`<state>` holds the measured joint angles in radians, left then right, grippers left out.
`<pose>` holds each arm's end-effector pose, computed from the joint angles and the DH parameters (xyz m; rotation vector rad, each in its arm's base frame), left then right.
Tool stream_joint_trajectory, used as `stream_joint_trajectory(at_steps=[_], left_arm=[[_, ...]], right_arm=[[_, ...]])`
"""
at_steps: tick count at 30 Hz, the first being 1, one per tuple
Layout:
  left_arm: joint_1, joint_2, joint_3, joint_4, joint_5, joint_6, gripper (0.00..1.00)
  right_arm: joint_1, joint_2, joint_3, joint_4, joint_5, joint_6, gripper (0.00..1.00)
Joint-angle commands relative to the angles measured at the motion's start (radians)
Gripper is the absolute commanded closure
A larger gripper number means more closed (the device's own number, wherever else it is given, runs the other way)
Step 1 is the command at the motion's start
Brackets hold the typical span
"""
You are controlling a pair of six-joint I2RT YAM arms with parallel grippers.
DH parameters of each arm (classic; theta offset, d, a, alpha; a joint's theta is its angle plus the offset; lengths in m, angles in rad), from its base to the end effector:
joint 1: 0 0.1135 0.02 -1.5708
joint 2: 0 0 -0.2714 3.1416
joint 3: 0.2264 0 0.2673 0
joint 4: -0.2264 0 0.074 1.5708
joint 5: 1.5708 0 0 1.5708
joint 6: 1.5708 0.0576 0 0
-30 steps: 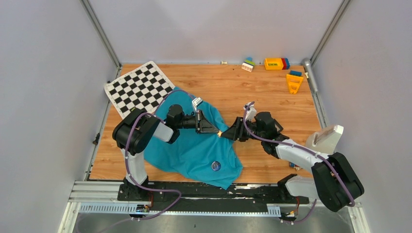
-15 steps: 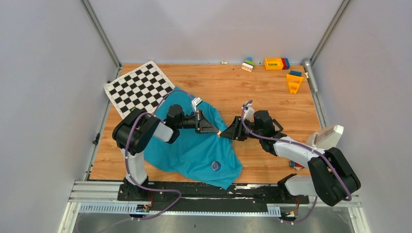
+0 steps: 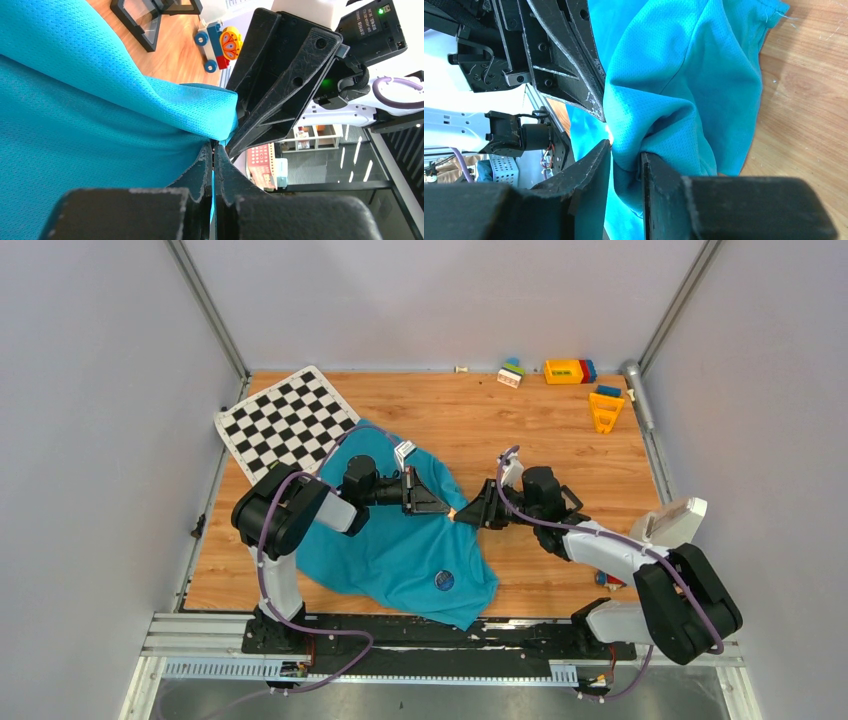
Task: Remove the brooch from the garment
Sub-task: Remove the brooch from the clothes.
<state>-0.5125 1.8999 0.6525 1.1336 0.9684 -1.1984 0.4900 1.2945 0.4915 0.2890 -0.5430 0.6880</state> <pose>0.2847 -0.2146 0.1303 0.2035 2.1168 -1.9607 0.2308 0.1568 0.1683 -0.1406 2.2612 1.2428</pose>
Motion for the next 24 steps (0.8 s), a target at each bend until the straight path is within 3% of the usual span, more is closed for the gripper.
stream_joint_trajectory(at_steps=[1, 16, 24], left_arm=[[-0.001, -0.032, 0.0, 0.05, 0.027, 0.007, 1.0], [-0.012, -0.033, 0.003, 0.053, 0.03, 0.007, 1.0], [-0.012, -0.039, 0.005, 0.03, 0.026, 0.025, 1.0]], right_arm=[[-0.001, 0.016, 0.031, 0.005, 0.024, -0.01, 0.74], [-0.001, 0.03, 0.038, 0.006, 0.013, -0.016, 0.85], [-0.002, -0.017, 0.026, 0.007, 0.008, -0.015, 0.5]])
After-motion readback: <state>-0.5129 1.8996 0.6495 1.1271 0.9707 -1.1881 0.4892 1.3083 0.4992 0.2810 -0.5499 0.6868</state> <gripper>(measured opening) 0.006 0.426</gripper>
